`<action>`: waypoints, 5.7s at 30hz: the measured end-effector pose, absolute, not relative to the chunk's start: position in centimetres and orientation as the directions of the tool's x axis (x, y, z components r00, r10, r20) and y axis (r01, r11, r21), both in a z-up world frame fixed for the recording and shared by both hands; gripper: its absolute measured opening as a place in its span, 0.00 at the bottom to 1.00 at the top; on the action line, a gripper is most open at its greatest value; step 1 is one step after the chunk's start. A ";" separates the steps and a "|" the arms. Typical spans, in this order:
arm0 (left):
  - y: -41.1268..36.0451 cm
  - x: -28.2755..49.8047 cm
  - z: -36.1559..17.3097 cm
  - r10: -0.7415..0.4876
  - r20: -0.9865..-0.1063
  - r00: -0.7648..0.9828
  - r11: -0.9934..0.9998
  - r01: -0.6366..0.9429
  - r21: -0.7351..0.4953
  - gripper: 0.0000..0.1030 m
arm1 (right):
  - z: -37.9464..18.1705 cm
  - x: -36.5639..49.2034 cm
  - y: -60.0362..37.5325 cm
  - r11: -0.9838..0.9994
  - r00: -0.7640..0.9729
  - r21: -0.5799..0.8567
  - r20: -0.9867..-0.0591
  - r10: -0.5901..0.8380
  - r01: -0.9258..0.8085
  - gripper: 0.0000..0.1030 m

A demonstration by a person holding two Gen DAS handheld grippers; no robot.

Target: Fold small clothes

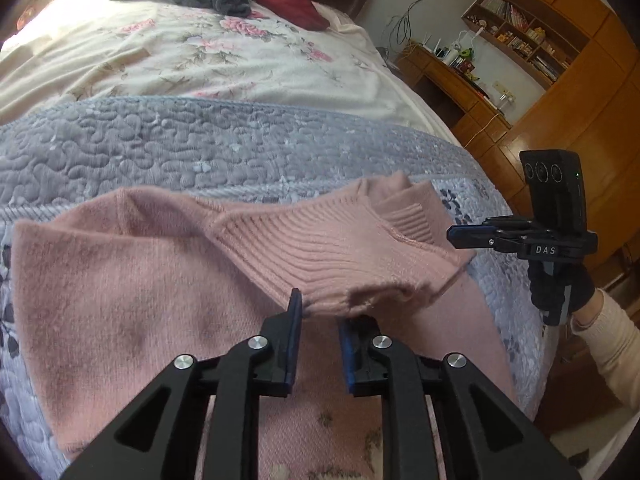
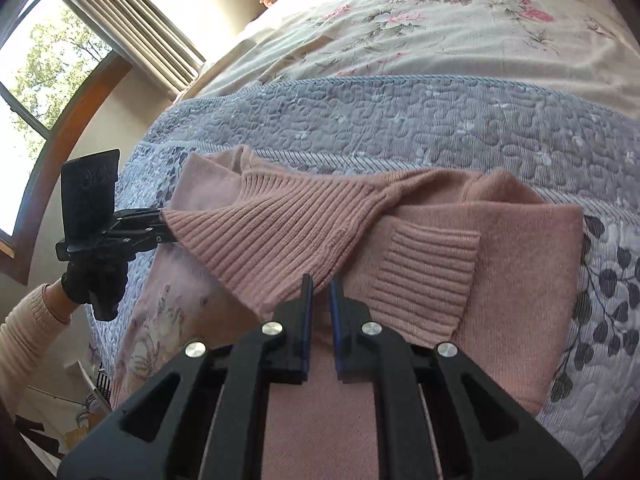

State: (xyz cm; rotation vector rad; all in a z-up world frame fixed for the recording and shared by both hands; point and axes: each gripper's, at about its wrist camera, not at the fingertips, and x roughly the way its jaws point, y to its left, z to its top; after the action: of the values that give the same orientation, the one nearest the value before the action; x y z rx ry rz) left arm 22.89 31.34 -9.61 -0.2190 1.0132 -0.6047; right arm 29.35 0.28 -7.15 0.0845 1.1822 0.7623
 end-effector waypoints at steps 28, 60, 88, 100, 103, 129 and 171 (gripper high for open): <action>33.0 24.3 -13.9 -0.635 -0.711 0.302 0.767 0.139 -0.626 0.09 | -11.6 29.7 2.2 0.757 0.046 0.582 -0.783 0.620 -0.297 0.10; 40.3 -12.4 -10.9 -0.089 -0.893 0.441 0.963 -0.192 -0.191 0.50 | -10.0 -5.7 -13.2 0.901 0.241 0.431 -0.870 0.431 -0.054 0.39; 39.6 -15.9 -14.1 -0.297 -0.868 0.398 0.878 -0.243 -0.412 0.13 | -13.4 -8.2 -11.2 0.823 0.146 0.567 -0.812 0.565 -0.036 0.10; 41.1 -14.5 -7.6 -0.352 -0.768 0.535 0.817 -0.224 -0.531 0.08 | -7.4 -5.1 -14.3 0.585 0.254 0.810 -0.556 0.791 -0.049 0.09; 41.7 -12.0 -6.6 -0.363 -0.751 0.552 0.812 -0.208 -0.545 0.08 | -5.9 -2.3 -14.7 0.589 0.283 0.807 -0.556 0.781 -0.042 0.09; 47.5 1.6 -9.1 -0.280 -0.755 0.592 0.796 -0.296 -0.528 0.37 | -10.6 12.8 -15.4 0.704 0.229 0.699 -0.711 0.665 0.124 0.42; 38.0 -0.7 -4.4 -0.209 -0.709 0.674 0.967 0.037 -0.251 0.09 | -2.6 8.9 -8.1 0.865 0.331 0.356 -0.817 0.471 -0.353 0.09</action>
State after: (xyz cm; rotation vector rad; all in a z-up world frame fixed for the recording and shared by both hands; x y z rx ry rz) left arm -0.72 37.95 -4.40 -0.2239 0.8218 -0.1398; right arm 8.89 -8.10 -2.63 0.1218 1.1094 0.5403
